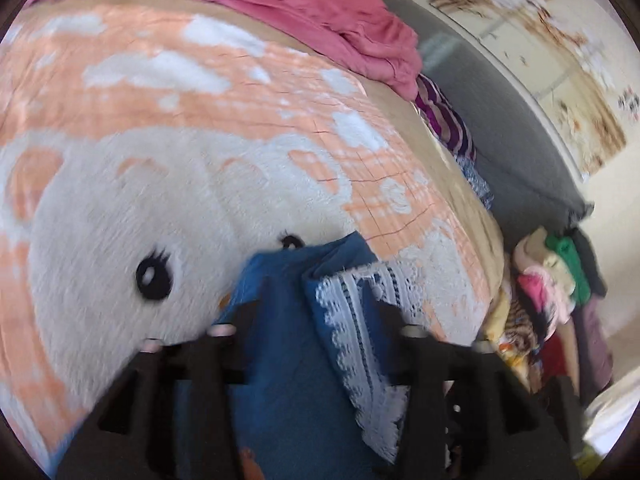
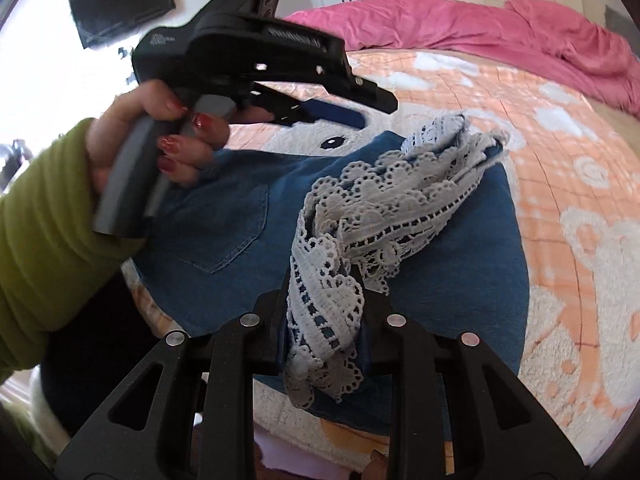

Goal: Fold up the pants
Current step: 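Fold the lace-trimmed leg over the pants with both tools toward the waistband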

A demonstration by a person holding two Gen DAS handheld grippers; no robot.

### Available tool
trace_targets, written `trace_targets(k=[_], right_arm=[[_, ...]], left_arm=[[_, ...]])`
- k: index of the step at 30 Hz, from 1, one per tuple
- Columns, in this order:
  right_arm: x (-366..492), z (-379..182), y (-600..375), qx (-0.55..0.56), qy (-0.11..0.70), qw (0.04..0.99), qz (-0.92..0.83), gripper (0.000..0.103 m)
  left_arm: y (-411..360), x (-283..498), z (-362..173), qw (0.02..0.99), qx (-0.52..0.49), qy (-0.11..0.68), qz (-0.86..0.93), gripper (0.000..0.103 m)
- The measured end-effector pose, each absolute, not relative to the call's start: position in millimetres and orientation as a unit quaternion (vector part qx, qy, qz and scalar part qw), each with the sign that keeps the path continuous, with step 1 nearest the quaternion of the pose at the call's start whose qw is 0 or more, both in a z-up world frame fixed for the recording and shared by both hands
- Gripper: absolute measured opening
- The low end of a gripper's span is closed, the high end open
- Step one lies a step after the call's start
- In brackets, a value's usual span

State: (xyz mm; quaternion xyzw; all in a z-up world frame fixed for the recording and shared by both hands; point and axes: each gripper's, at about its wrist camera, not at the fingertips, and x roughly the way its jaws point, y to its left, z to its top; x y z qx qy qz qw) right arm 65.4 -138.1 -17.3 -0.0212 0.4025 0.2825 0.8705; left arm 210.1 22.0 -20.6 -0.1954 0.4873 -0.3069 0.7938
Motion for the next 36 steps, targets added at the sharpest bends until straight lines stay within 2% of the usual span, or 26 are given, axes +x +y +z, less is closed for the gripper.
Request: trace_targets(k=[1, 3, 6, 7, 8, 10, 13, 16, 18, 19, 23, 25, 27, 28, 29, 31, 32, 36], right_arm=[[63.2, -17.4, -132.6, -0.031, 0.4, 0.872, 0.28, 0.02], [59.2, -17.3, -120.8, -0.052, 0.398, 0.871, 0.285, 0.022], [52.3, -22.5, -96.9, -0.094, 0.393, 0.866, 0.295, 0.028], [48.6, -25.5, -88.7, -0.108, 0.394, 0.861, 0.302, 0.031], [44.2, -26.8, -85.4, -0.11, 0.395, 0.858, 0.31, 0.042], [34.2, -25.5, -82.7, -0.108, 0.389, 0.856, 0.324, 0.051], [31.1, -17.7, -93.9, -0.083, 0.383, 0.859, 0.331, 0.053], [28.8, -6.5, -119.2, -0.051, 0.373, 0.87, 0.319, 0.065], [26.0, -3.5, -130.8, -0.054, 0.37, 0.875, 0.308, 0.068], [22.5, -3.7, -133.0, -0.063, 0.37, 0.876, 0.301, 0.068], [5.4, -10.2, -113.8, -0.104, 0.365, 0.87, 0.314, 0.068], [3.2, -14.0, -102.6, -0.133, 0.364, 0.865, 0.318, 0.068], [5.2, -18.1, -91.8, -0.159, 0.361, 0.866, 0.308, 0.068], [4.1, -22.5, -90.6, -0.173, 0.363, 0.866, 0.299, 0.061], [4.7, -26.6, -87.7, -0.187, 0.367, 0.865, 0.288, 0.038], [10.3, -29.6, -90.2, -0.174, 0.383, 0.859, 0.291, 0.017], [12.4, -25.9, -93.3, -0.157, 0.384, 0.862, 0.291, 0.013], [3.8, -10.0, -90.3, -0.163, 0.359, 0.864, 0.312, 0.013]], left_arm=[[27.0, 205.8, -17.8, 0.79, -0.211, 0.481, -0.315, 0.054], [30.5, 201.6, -13.9, 0.793, -0.209, 0.479, -0.312, 0.069], [31.0, 200.7, -15.7, 0.787, -0.211, 0.484, -0.319, 0.072], [29.3, 201.0, -19.3, 0.779, -0.213, 0.491, -0.326, 0.073], [26.0, 201.2, -22.9, 0.775, -0.209, 0.5, -0.326, 0.08], [20.3, 202.7, -33.0, 0.769, -0.2, 0.515, -0.322, 0.081], [17.4, 203.4, -45.1, 0.761, -0.203, 0.53, -0.315, 0.081], [18.2, 204.8, -50.4, 0.768, -0.201, 0.531, -0.297, 0.08], [20.1, 206.4, -51.8, 0.77, -0.207, 0.529, -0.293, 0.079], [20.4, 207.4, -52.1, 0.769, -0.21, 0.528, -0.292, 0.078], [21.2, 208.9, -52.4, 0.77, -0.214, 0.528, -0.288, 0.05], [21.1, 208.5, -52.6, 0.771, -0.211, 0.53, -0.285, 0.041], [22.4, 211.2, -53.3, 0.772, -0.21, 0.53, -0.28, 0.023], [24.3, 211.0, -53.2, 0.773, -0.211, 0.53, -0.277, 0.021], [26.6, 211.6, -53.2, 0.772, -0.219, 0.529, -0.277, 0.018], [29.4, 210.9, -51.5, 0.772, -0.224, 0.527, -0.277, 0.017], [30.6, 209.8, -48.1, 0.773, -0.226, 0.524, -0.279, 0.016], [39.3, 204.7, -32.0, 0.791, -0.209, 0.507, -0.271, 0.016]])
